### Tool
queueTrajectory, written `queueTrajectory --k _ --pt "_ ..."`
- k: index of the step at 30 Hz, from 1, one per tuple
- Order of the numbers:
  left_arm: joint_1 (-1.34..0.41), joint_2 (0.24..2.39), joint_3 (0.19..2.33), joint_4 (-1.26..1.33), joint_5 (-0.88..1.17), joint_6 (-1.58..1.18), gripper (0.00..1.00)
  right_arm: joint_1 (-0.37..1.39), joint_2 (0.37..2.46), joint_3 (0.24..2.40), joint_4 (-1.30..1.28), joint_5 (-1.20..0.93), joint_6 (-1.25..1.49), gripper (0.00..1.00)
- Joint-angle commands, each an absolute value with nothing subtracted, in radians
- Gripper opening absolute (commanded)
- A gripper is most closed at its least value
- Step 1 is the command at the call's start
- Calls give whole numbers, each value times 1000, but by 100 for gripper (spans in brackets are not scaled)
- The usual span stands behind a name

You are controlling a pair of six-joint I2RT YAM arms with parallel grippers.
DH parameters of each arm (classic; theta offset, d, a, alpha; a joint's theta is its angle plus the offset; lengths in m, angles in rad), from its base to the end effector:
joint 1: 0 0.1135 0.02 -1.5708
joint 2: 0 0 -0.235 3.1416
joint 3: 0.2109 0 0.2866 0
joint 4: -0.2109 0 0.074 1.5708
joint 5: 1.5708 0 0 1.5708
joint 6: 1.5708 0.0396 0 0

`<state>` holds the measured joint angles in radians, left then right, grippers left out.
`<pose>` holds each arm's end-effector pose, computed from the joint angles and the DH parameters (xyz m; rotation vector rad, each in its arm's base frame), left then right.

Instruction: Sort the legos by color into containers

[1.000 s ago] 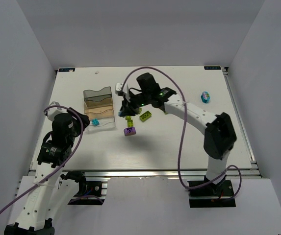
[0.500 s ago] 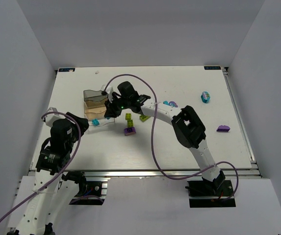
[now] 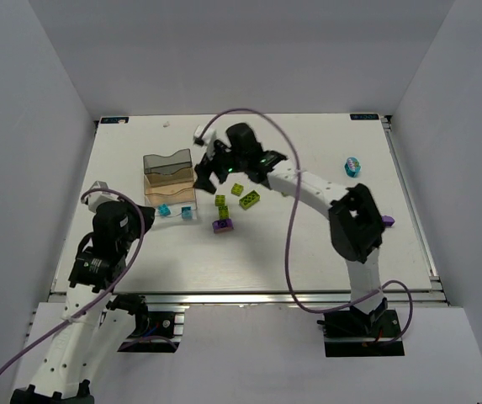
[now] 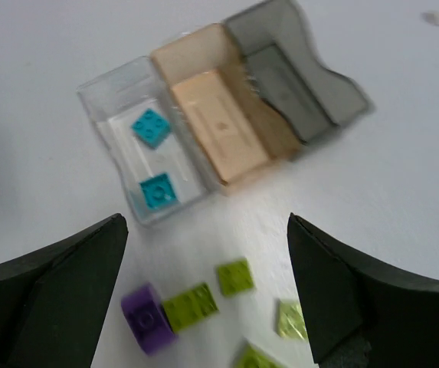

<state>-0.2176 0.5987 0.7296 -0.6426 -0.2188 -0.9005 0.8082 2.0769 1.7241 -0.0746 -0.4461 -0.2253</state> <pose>0.1914 -0.0335 0.2868 -0.8292 1.9308 -0.4557 0.3451 0.3860 0.2330 -1.2581 1.6155 0.8147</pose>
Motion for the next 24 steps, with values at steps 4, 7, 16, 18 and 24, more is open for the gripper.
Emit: queueTrajectory --k 4,7,16,18,24 --pt "-213 640 666 -473 -111 -900 41 381 1766 1534 -349 -226 -206 66" --pt "-212 681 647 -413 -83 -903 49 163 1764 1532 -478 -149 -248 75" --pt "-212 794 632 -310 -31 -908 55 -60 1969 1715 -612 39 -305 89" --pt "-213 804 637 -302 -29 -907 55 -69 2051 1807 -650 49 -296 89" --pt "-212 802 637 -310 -44 -913 56 -84 2174 1905 -677 23 -281 89"
